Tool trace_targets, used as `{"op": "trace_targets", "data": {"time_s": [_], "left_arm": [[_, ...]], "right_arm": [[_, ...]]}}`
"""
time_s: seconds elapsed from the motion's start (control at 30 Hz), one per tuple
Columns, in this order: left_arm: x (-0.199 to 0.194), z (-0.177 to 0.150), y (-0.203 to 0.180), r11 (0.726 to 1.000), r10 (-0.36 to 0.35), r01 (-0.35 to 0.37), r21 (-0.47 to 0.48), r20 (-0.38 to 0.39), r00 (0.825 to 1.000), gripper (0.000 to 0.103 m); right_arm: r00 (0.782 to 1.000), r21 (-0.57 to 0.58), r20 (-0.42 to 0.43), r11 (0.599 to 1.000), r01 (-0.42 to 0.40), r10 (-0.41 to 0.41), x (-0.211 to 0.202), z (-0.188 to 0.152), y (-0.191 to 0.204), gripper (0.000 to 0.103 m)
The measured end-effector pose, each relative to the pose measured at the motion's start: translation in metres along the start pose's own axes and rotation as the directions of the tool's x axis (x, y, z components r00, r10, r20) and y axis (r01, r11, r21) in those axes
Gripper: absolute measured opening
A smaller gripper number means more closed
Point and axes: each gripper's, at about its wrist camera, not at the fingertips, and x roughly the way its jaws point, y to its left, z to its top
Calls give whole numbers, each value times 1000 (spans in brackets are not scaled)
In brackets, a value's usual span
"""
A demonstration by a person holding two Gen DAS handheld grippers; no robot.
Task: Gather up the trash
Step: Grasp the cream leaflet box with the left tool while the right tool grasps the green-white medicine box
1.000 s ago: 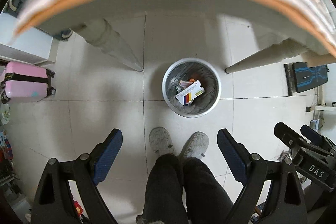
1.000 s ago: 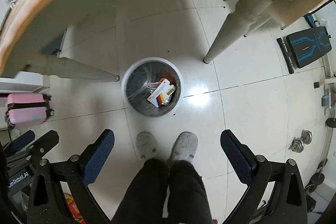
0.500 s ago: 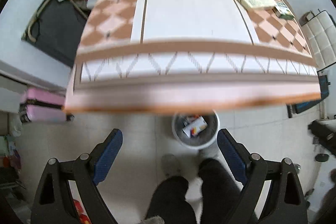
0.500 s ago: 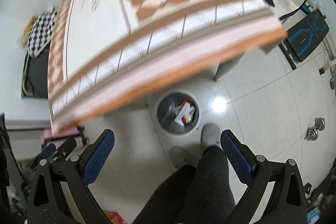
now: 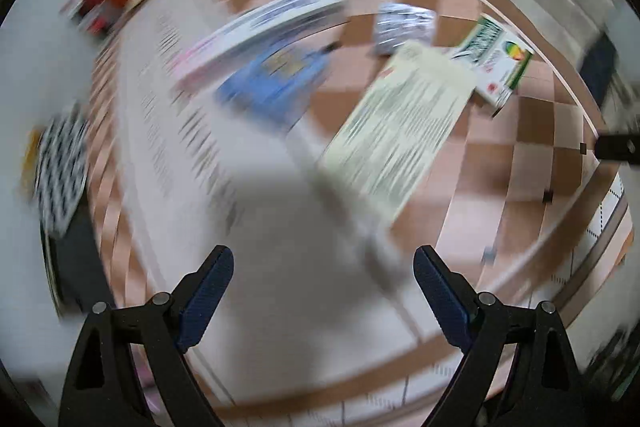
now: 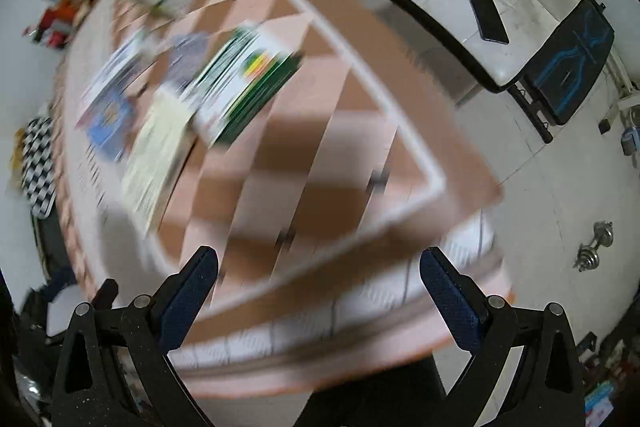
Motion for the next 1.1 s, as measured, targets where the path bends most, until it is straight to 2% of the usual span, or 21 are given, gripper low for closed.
{"op": "trace_targets", "data": {"time_s": [0.1,0.2,0.27,0.37,0.43,0.57,0.67,0.7,0.73,0.8,0.97,1.03,1.1], "left_arm": [[20,42,-19,988,-47,53,148,-44,998,92],[38,66,-33,965,-80,101,244,-94,992,92],[54,76,-40,947,-104,143,286,-147,984,92],[75,85,-42,939,-108,166,301,-200,974,92],[75,91,-35,942,-170,214,257,-185,968,76],[74,88,-19,963,-200,226,145,-175,964,77],[74,71,-1,981,-191,186,-46,-195,962,77],[73,61,11,972,-203,172,-163,-201,958,77],[73,54,18,957,-217,168,-237,-199,956,77],[71,33,35,911,-211,125,-394,-182,960,77],[75,0,60,826,-121,-7,-564,-189,975,77],[77,-11,69,793,-104,-41,-608,-202,974,77],[78,-18,74,777,-92,-58,-627,-204,975,77]], "right_arm": [[999,38,-37,999,-5,6,18,36,-9,102],[997,62,-68,998,-19,23,30,59,-17,102],[996,81,-84,996,-31,38,34,68,-22,102],[992,118,-100,991,-61,73,36,76,-28,102],[990,141,-97,986,-83,98,35,80,-30,102],[986,199,-81,972,-128,147,31,84,-28,102],[978,264,-58,948,-177,199,29,89,-19,102],[976,281,-52,941,-188,210,29,92,-14,102],[974,302,-44,933,-198,221,30,95,-7,102],[973,328,-39,923,-204,229,34,101,9,102],[979,415,-57,896,-158,198,60,111,43,102],[986,436,-55,893,-115,155,68,114,53,102],[994,451,-57,891,-61,97,76,116,57,102]]}}
